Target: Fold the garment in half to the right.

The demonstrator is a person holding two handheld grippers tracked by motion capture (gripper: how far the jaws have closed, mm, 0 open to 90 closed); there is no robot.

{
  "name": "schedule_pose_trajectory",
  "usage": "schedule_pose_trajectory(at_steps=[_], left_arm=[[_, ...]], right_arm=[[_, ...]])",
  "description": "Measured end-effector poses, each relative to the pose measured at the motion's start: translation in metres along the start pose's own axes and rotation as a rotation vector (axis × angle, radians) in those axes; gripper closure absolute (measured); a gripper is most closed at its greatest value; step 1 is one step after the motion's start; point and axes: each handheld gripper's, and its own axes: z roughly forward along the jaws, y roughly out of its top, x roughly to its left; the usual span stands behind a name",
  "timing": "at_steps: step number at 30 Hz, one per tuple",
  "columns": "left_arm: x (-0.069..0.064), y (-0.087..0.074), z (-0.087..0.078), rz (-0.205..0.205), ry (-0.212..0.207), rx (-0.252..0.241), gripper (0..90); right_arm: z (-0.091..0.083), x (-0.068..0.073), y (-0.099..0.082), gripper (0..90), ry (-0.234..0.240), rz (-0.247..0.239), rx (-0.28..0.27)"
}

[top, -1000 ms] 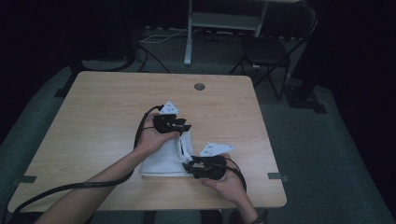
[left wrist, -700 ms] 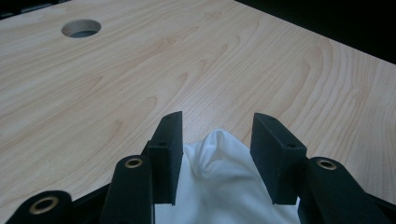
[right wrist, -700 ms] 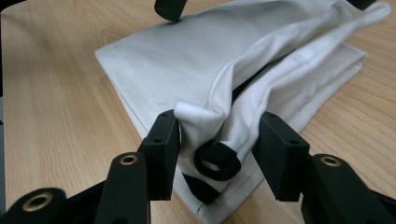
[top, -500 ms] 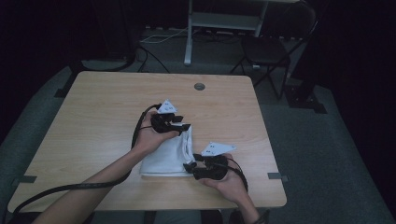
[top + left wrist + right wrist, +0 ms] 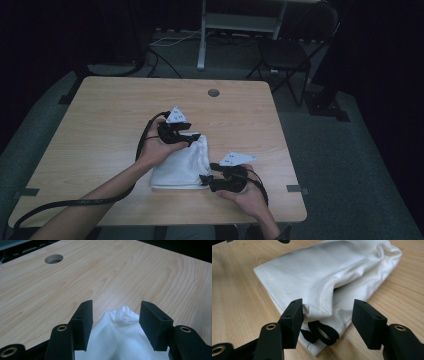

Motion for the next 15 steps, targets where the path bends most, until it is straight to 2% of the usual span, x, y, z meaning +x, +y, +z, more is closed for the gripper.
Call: schedule_pose_trajectory(at_steps=[6,13,15], left_arm=[[0.001,-0.006,-0.008,0.030,0.015,0.013,41.1],[0.004,-0.017,-0.022,0.031,0.022,0.005,39.8],[0.004,-0.022,-0.026,0.044,0.025,0.006,38.8]], right_arm=[[-0.002,-0.001,-0.002,41.5,-0.007,0.015,0.000],[-0.002,-0.001,-0.004,43.9,-0.005,0.013,0.011],[-0.001,0.000,-0.005,44.7,-0.006,0.015,0.018]])
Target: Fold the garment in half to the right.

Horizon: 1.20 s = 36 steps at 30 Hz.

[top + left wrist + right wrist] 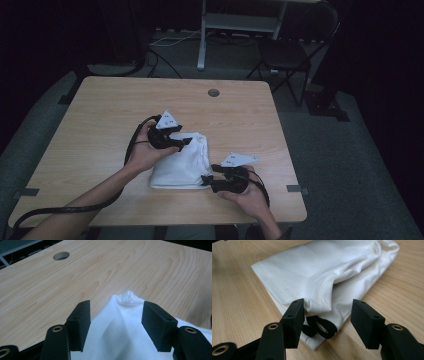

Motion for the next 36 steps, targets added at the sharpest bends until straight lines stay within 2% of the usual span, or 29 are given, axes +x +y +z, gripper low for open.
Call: schedule_pose_trajectory(at_steps=[9,15,19,21,29,36], left_arm=[[-0.006,-0.025,-0.012,0.043,0.017,0.015,37.4],[-0.016,-0.032,-0.013,0.069,-0.015,-0.001,37.3],[-0.020,-0.034,-0.009,0.082,-0.041,0.006,37.3],[-0.020,-0.034,-0.007,0.079,-0.047,0.012,36.8],[-0.017,-0.041,0.001,0.057,-0.062,0.085,36.4],[-0.014,-0.044,0.002,0.044,-0.052,0.096,35.7]], right_arm=[[-0.001,-0.001,-0.005,46.1,-0.012,0.005,0.014],[-0.001,0.001,-0.006,46.4,-0.014,0.000,0.022],[0.000,0.002,-0.006,46.4,-0.013,-0.002,0.028],[0.000,0.002,-0.007,46.5,-0.013,-0.002,0.029],[0.001,0.002,-0.007,45.8,-0.010,-0.005,0.030],[0.005,0.002,-0.004,45.4,-0.009,-0.015,0.040]])
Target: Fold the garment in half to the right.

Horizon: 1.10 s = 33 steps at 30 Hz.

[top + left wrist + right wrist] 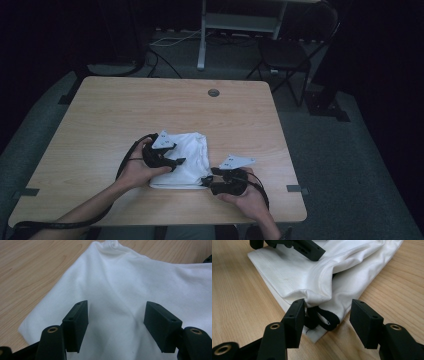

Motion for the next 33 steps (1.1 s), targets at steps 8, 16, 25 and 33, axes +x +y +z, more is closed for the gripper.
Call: schedule_pose_trajectory(at_steps=[8,16,25,33], left_arm=[[0.005,-0.004,-0.002,-0.009,0.028,0.006,35.8],[0.014,-0.009,-0.007,-0.022,0.043,0.013,35.8],[0.024,0.005,-0.010,-0.072,0.051,-0.052,31.9],[0.030,0.015,0.003,-0.103,0.074,-0.089,31.1]], right_arm=[[0.009,0.001,0.006,45.4,0.001,-0.007,0.004],[0.019,0.005,0.013,45.3,0.012,-0.023,0.006],[0.010,0.005,0.017,37.9,-0.002,-0.004,-0.044],[-0.001,-0.004,0.009,24.1,-0.045,0.040,-0.066]])
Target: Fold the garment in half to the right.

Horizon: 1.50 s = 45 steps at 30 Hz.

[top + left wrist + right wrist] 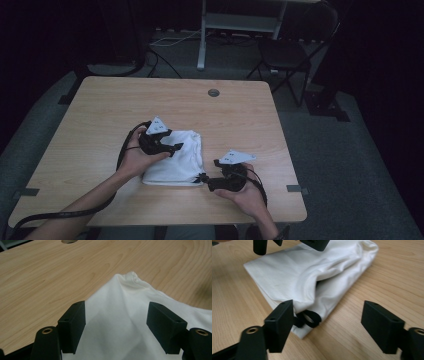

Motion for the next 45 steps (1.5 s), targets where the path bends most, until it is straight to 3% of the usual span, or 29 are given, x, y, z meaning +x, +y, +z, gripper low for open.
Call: schedule_pose_trajectory(at_steps=[9,19,27,34,39,45], left_arm=[[0.006,0.014,0.017,-0.007,0.045,-0.001,30.9],[0.002,0.030,0.036,0.029,0.048,0.048,31.0],[-0.003,0.035,0.050,0.069,0.075,0.092,31.0],[-0.005,0.032,0.059,0.069,0.082,0.113,30.9],[-0.006,0.034,0.054,0.077,0.079,0.103,30.9],[-0.007,0.042,0.034,0.085,0.055,0.096,29.8]], right_arm=[[-0.009,-0.002,-0.002,20.1,-0.009,-0.001,-0.027],[-0.019,-0.002,-0.004,18.7,-0.016,-0.005,-0.043],[-0.023,-0.001,-0.004,18.7,-0.016,-0.008,-0.059],[-0.025,-0.001,-0.006,18.7,-0.015,-0.001,-0.065],[-0.028,-0.002,-0.005,18.7,-0.021,0.001,-0.069],[-0.030,-0.004,-0.004,18.7,-0.026,0.001,-0.074]])
